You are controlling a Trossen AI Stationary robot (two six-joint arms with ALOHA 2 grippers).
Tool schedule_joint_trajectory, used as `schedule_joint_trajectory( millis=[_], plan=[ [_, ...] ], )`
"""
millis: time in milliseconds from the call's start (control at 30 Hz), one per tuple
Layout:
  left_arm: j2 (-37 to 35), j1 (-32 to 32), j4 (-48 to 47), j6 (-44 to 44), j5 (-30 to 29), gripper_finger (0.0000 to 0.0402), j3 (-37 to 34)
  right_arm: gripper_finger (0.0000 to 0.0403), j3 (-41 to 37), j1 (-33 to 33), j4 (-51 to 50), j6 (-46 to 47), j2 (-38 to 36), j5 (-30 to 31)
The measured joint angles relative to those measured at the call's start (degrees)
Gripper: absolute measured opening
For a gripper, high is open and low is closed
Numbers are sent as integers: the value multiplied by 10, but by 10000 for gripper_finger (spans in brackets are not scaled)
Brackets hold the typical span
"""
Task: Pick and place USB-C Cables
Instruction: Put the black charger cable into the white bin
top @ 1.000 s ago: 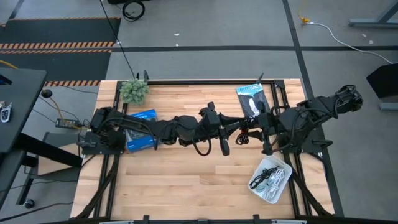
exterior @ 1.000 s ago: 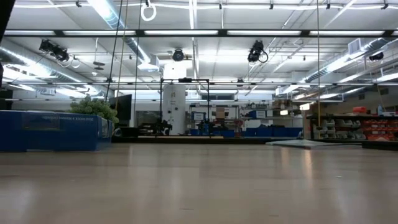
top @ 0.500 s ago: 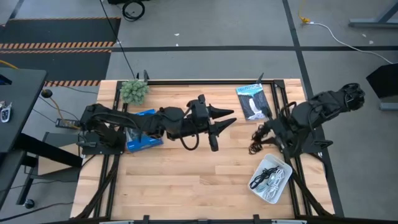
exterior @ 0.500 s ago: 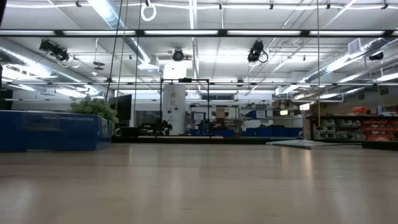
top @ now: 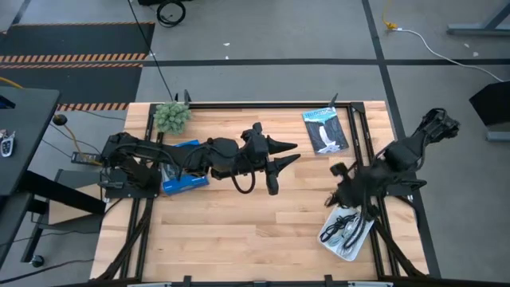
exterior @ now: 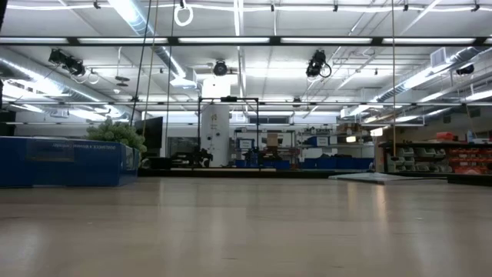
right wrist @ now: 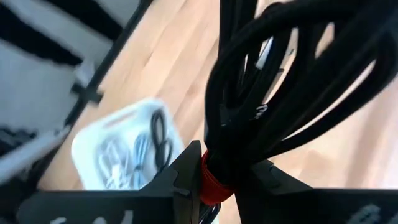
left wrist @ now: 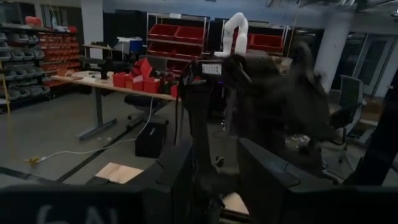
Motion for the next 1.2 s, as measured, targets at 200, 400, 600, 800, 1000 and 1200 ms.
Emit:
schedule_joint_trajectory(
  millis=[200, 400, 600, 800, 1000, 1200],
  plan=[
    [0, 0, -1, -2, 0, 135, 0, 73, -74, 51, 15, 0, 13, 0],
    [0, 0, -12, -15, 0, 135, 0, 73, -164, 118, 37, -7, 34, 11],
    [0, 0, -22, -27, 0, 135, 0, 73, -195, 177, 43, -30, 83, 21],
    [0, 0, -26, -31, 0, 135, 0, 73, -194, 206, 53, -63, 134, 18],
    [0, 0, -26, -31, 0, 135, 0, 75, -194, 217, 74, -65, 191, -27],
    [0, 0, -26, -40, 0, 135, 0, 83, -194, 218, 115, -75, 250, -45]
  ],
)
